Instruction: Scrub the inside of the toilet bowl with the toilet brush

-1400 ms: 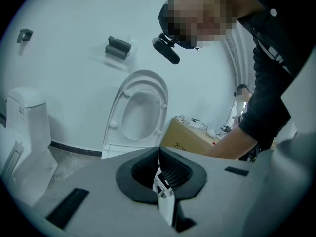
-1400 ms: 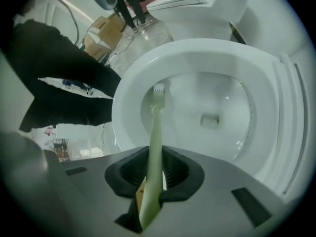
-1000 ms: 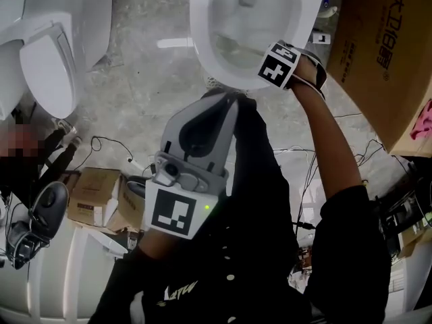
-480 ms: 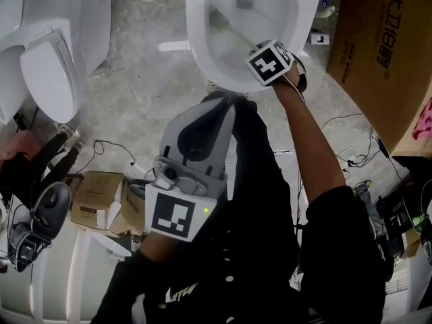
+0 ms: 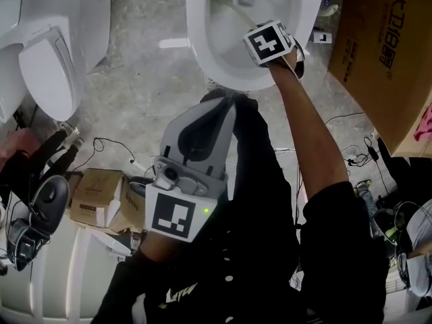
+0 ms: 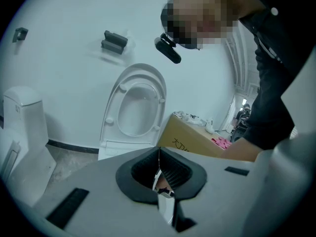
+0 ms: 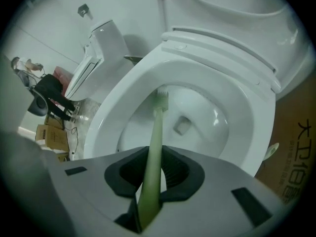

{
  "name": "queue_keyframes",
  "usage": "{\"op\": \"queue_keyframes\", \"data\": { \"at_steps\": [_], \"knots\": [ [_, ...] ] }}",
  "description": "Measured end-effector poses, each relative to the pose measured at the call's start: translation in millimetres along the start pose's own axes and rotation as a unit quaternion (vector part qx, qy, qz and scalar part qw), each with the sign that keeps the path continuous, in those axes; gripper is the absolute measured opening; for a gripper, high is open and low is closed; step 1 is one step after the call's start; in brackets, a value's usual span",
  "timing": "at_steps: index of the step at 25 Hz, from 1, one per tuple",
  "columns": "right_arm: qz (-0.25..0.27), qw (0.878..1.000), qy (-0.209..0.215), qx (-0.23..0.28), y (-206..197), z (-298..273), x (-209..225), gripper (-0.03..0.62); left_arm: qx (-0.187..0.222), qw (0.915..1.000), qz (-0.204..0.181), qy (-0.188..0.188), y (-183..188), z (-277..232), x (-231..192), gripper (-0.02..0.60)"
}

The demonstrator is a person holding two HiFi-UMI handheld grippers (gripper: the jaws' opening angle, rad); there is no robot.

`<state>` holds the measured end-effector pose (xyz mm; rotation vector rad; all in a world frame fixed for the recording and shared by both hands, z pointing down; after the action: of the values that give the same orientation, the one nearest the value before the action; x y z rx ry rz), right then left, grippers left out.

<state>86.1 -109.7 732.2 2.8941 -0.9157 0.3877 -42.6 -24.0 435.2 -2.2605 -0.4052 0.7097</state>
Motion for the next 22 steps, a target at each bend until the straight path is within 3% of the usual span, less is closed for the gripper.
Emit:
{"op": "queue_keyframes", "data": {
  "at_steps": [3, 7, 10, 15, 22],
  "knots": [
    [-0.028, 0.999, -0.019, -0.023, -10, 4, 14, 0.083, 0.000, 1.0000, 0.002, 0.001, -1, 0, 0, 0.029],
    [-0.032, 0.999, -0.021, 0.014, -1, 5, 24, 0.083, -0.002, 1.0000, 0.001, -0.001, -2, 1, -2, 0.029],
    [-0.031, 0.999, -0.038, -0.024, -8, 8, 26, 0.083, -0.003, 1.0000, 0.001, -0.003, -3, 0, -3, 0.029],
    [0.034, 0.998, -0.051, 0.004, -2, 9, 24, 0.083, -0.003, 1.0000, 0.000, -0.007, -2, 1, -2, 0.029],
    [0.124, 0.985, -0.086, -0.085, -38, 10, 21, 0.083, 0.003, 0.9999, 0.005, -0.013, 1, 1, -2, 0.029]
  ]
}}
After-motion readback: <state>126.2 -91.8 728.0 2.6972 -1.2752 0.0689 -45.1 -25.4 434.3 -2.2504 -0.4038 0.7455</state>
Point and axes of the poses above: the fingertips, and each gripper's own axes: z backward along the fingers, x to its right, y out of its top, the point moved 8 cm from there along z, backward along the fingers, and after that the axes turned 8 degrees about -x, right-handed, at the moved point
